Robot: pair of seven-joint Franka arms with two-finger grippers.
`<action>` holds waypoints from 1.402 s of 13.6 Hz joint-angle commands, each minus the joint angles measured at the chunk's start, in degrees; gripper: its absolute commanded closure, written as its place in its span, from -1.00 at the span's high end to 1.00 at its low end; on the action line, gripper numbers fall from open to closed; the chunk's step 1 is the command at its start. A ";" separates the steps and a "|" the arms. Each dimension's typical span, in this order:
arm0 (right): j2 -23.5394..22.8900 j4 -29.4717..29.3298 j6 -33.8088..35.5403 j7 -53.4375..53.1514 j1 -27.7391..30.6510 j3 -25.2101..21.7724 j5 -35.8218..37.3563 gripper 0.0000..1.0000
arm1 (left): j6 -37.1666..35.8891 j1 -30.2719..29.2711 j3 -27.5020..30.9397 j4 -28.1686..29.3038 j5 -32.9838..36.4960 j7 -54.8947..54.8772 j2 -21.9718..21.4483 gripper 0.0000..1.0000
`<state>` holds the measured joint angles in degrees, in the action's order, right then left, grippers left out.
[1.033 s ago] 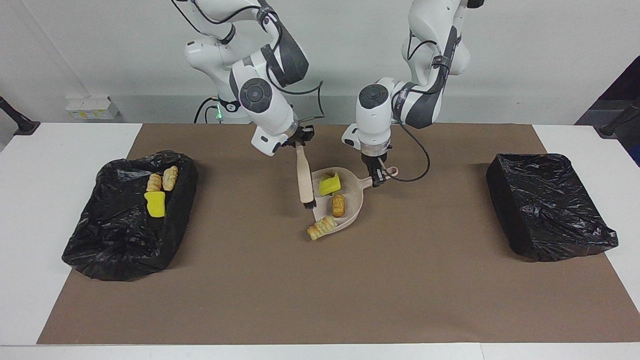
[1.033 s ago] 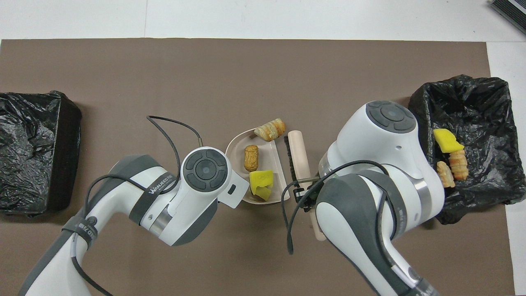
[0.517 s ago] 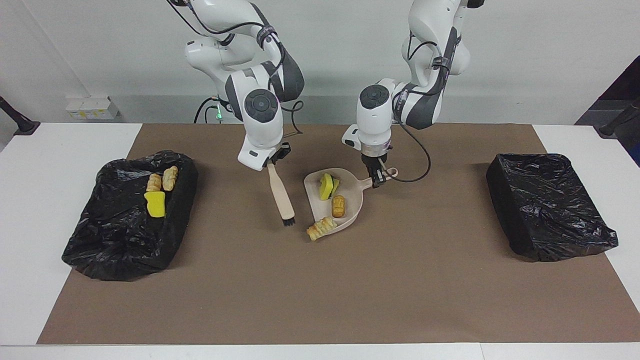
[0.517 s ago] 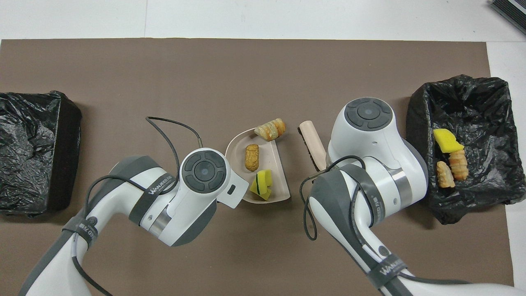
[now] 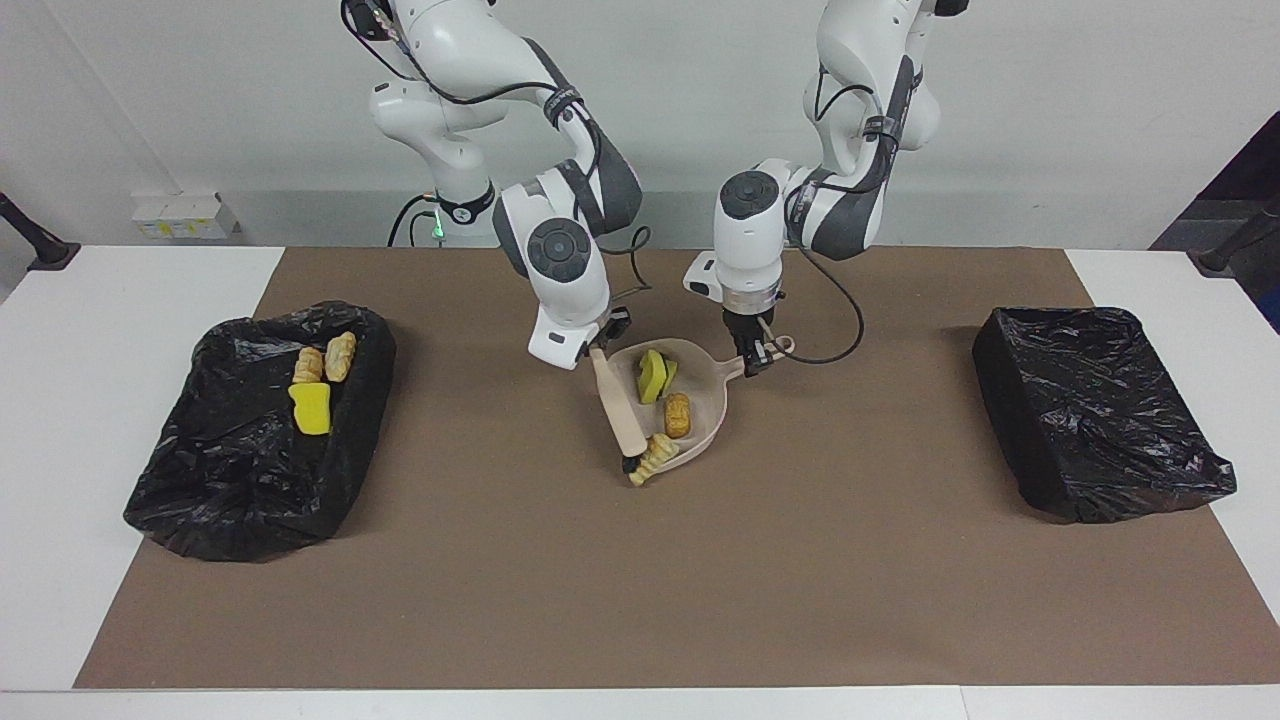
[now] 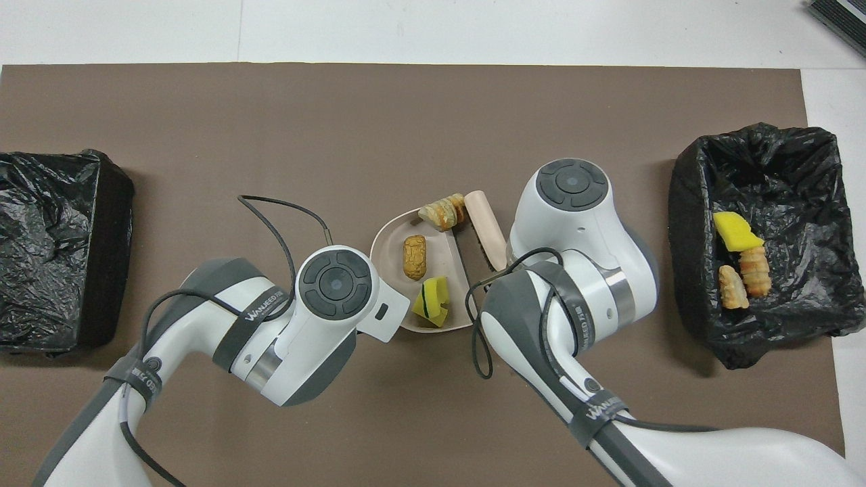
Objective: Sweep and dump trash in bin
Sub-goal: 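Sweep the remaining pieces into the dustpan with the right gripper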
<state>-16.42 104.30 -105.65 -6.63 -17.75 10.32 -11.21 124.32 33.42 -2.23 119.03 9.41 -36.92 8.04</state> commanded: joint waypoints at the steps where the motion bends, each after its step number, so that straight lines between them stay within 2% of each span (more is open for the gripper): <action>1: 3.31 -1.03 4.82 -1.46 1.57 0.75 -4.51 -1.00 | 1.72 0.07 0.21 2.52 0.26 1.33 -2.16 -1.00; 3: 6.65 -1.03 9.74 -1.28 3.15 0.67 -5.31 -1.00 | 0.93 0.24 0.30 2.44 0.26 1.33 -2.16 -1.00; 7: 10.00 -0.85 14.59 -2.33 4.91 0.32 -4.44 -1.00 | 0.84 0.42 0.30 2.44 0.26 1.33 -2.24 -1.00; 10: 13.60 0.29 18.10 -13.46 5.09 0.23 -3.91 -1.00 | -0.04 0.68 0.30 1.47 0.35 0.63 -2.07 -1.00; 13: 19.48 3.97 18.03 -22.96 3.87 0.40 -3.73 -1.00 | -2.41 -0.28 0.39 -1.95 0.35 0.01 -1.28 -1.00; 15: 22.82 8.61 14.80 -25.97 1.06 0.40 -3.65 -1.00 | -2.59 -2.64 0.65 -2.14 0.43 -2.00 -2.24 -1.00; 17: 25.90 13.72 10.66 -26.33 -0.27 0.49 -3.65 -1.00 | -3.99 -5.89 0.65 -2.14 0.35 -7.26 -4.95 -1.00; 19: 27.06 16.71 8.28 -27.12 -2.71 0.75 -3.65 -1.00 | -5.66 -11.06 0.56 -1.87 0.35 -13.06 -8.47 -1.00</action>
<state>7.39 115.82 -93.80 -32.38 -19.07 10.74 -14.94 121.24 26.76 -1.25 116.29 9.45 -44.82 4.55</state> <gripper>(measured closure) 0.744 0.678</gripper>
